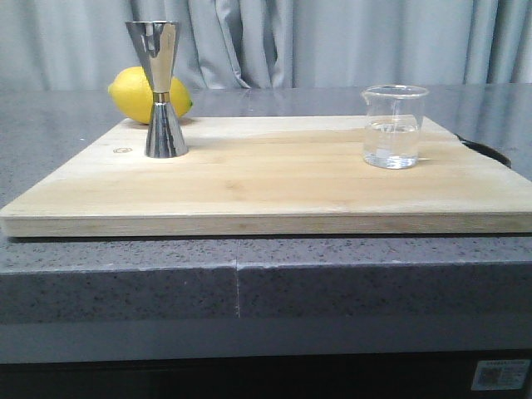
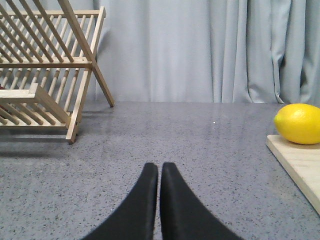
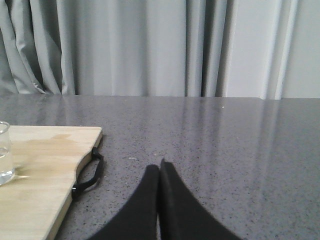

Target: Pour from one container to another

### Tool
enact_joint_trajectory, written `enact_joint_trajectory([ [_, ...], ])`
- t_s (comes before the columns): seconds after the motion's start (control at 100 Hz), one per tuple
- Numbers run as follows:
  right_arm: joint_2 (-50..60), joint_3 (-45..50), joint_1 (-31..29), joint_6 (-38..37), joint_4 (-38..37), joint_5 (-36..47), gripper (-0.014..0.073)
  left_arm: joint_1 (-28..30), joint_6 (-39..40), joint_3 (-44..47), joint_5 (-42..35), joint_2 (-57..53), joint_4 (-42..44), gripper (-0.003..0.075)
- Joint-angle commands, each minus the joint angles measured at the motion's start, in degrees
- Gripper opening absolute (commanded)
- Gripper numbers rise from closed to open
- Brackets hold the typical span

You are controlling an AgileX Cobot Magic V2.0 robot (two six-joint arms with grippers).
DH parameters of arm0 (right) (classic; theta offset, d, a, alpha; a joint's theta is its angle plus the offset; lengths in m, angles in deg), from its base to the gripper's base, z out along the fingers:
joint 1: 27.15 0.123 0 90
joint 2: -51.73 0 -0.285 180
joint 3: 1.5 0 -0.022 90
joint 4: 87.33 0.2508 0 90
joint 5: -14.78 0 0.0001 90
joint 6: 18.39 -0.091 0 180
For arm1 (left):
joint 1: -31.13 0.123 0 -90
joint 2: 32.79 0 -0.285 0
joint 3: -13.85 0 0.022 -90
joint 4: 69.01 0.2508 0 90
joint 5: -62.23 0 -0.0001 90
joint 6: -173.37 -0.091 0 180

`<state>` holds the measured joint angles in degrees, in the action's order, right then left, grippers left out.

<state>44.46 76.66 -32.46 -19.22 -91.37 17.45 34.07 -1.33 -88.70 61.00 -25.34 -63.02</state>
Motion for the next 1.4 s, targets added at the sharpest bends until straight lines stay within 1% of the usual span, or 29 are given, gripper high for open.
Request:
enact_joint_trajectory([
  [0.0, 1.14, 0.25, -0.28, 0.17, -0.04, 6.05, -0.0071, -0.42, 0.54, 1.63, -5.86, -1.26, -0.14, -0.0019],
  [0.34, 1.14, 0.25, -0.28, 0.17, -0.04, 6.55, -0.0071, -0.42, 0.54, 1.63, -6.27, -1.26, -0.14, -0.0019],
  [0.59, 1.14, 0.25, -0.28, 0.17, -0.04, 6.55, -0.0071, -0.42, 0.54, 1.63, -9.21, -1.26, -0.14, -0.0019],
  [0.95, 1.14, 0.25, -0.28, 0.17, 0.11, 6.55, -0.0071, -0.42, 0.54, 1.63, -9.32, -1.26, -0.43, -0.0019],
  [1.02, 1.14, 0.25, -0.28, 0.17, 1.48, 6.3, -0.0071, -0.42, 0.54, 1.63, -9.32, -1.26, -3.17, -0.0019],
  [1.09, 1.14, -0.08, -0.28, 0.17, 4.8, 4.84, -0.007, -0.42, 0.54, 1.63, -9.32, -1.26, -7.41, -0.0019],
  [1.15, 1.14, -1.12, -0.28, 0.17, 7.66, 1.56, -0.0071, -0.42, 0.67, 1.63, -9.32, -1.26, -12.67, -0.0019],
  [1.24, 1.14, -3.28, -0.28, 0.17, 8.37, -1.91, -0.0071, -0.42, 2.68, 1.29, -9.17, -1.26, -22.53, -0.0019],
  [1.32, 1.01, -5.74, -0.28, 0.17, 8.37, -3.98, -0.0071, -0.42, 2.68, -0.09, -7.64, -1.26, -23.06, -0.0019],
  [1.39, -0.03, -8.39, -0.28, 0.17, 8.37, -6.21, -0.0071, -0.42, 2.68, -2.89, -4.22, -1.26, -23.06, -0.0019],
])
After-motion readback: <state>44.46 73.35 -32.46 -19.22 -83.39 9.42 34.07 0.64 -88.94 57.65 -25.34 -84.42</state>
